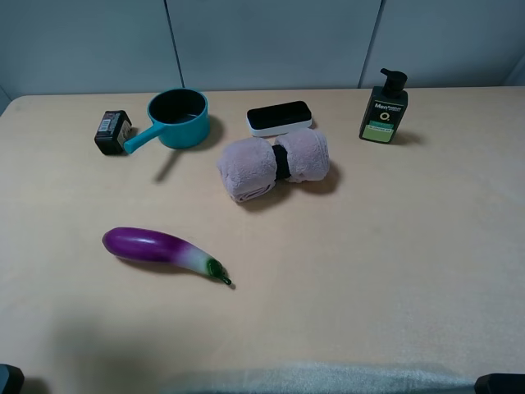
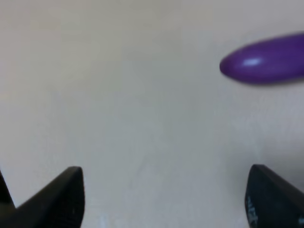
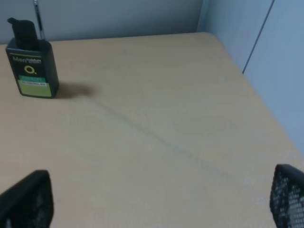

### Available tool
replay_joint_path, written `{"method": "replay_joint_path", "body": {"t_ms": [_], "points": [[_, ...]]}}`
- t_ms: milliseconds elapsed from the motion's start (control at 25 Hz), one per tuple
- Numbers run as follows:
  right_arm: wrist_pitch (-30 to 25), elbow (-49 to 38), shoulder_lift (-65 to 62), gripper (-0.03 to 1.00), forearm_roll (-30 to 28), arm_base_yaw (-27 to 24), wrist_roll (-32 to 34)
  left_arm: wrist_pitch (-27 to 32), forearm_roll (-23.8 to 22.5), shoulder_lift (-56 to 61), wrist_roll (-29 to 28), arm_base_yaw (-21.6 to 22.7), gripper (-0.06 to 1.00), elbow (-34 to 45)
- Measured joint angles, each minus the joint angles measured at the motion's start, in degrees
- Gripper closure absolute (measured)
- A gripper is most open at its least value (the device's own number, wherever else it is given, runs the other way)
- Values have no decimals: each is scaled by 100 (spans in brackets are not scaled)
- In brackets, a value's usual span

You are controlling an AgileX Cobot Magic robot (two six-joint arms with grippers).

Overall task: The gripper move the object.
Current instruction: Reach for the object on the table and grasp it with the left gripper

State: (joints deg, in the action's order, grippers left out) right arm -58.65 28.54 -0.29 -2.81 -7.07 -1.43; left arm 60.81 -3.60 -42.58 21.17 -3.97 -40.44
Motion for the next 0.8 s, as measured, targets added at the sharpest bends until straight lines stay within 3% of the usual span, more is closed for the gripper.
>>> {"method": "replay_joint_path", "body": {"t_ms": [240, 480, 800], "points": [[0, 0, 0, 27, 0, 0, 0, -212, 0, -939, 638, -31, 18, 0], [0, 0, 0, 27, 0, 0, 0, -624, -6, -1316, 1294, -400, 18, 0], [0, 0, 0, 27, 0, 0, 0, -743, -162, -2234, 1376, -1002, 18, -289]]}}
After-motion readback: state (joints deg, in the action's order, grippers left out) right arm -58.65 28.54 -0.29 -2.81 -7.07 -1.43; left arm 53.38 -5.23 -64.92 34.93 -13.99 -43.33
